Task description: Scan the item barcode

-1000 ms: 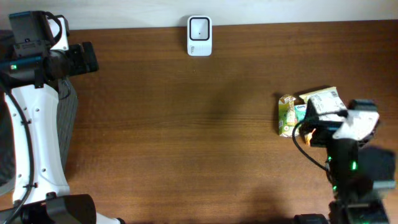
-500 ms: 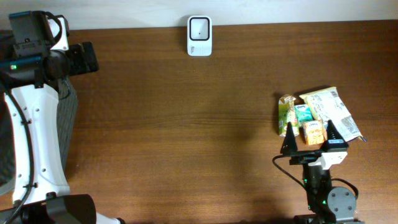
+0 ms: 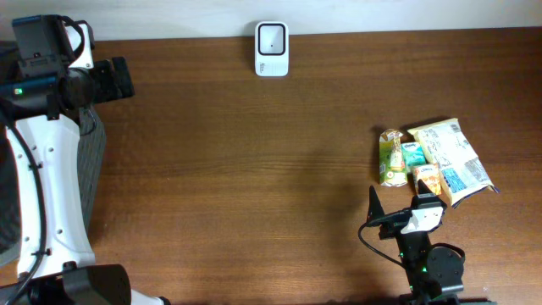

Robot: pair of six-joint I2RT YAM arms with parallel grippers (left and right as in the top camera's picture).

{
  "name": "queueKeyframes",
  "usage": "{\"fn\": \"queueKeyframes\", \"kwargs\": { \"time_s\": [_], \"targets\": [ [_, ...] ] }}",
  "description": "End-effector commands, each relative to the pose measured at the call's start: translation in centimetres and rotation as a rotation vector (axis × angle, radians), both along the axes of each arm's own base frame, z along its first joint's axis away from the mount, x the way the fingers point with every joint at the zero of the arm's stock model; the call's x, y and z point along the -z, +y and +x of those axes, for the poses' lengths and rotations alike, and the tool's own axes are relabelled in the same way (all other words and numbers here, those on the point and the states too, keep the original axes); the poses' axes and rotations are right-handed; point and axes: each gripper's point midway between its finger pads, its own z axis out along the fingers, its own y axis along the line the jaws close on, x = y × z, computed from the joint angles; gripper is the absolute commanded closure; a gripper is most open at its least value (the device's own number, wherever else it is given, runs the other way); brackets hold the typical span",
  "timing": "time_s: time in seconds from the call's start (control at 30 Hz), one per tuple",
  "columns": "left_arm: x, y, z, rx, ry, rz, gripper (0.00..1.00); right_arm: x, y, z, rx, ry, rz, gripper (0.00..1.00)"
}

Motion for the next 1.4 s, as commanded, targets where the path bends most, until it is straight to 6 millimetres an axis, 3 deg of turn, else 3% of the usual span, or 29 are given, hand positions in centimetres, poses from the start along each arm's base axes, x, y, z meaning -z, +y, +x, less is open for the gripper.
{"fn": "queueKeyframes", "kwargs": {
  "time_s": [0.0, 0.97, 1.13, 1.27, 1.37],
  "targets": [
    [0.0, 0.0, 0.0, 0.008, 0.001, 0.007, 0.01, 0.2, 0.2, 0.0, -0.011, 0.001, 0.0, 0.01],
    [-0.1, 0.0, 0.0, 0.008, 0.0, 0.008, 0.01, 0.2, 0.2, 0.0, -0.011, 0.001, 0.0, 0.01],
    [-3.1, -0.2, -0.9, 0.01, -0.082, 0.018, 0.01, 0.2, 0.2, 0.0, -0.011, 0.001, 0.0, 0.01],
    [-8.0, -2.0, -0.5, 0.07, -0.269, 0.014, 0.01, 0.2, 0.2, 0.0, -0.011, 0.001, 0.0, 0.01],
    [-11.4, -4.4, -0.6, 0.127, -0.454, 0.04, 0.01, 0.2, 0.2, 0.0, -0.011, 0.001, 0.0, 0.01]
  ]
}}
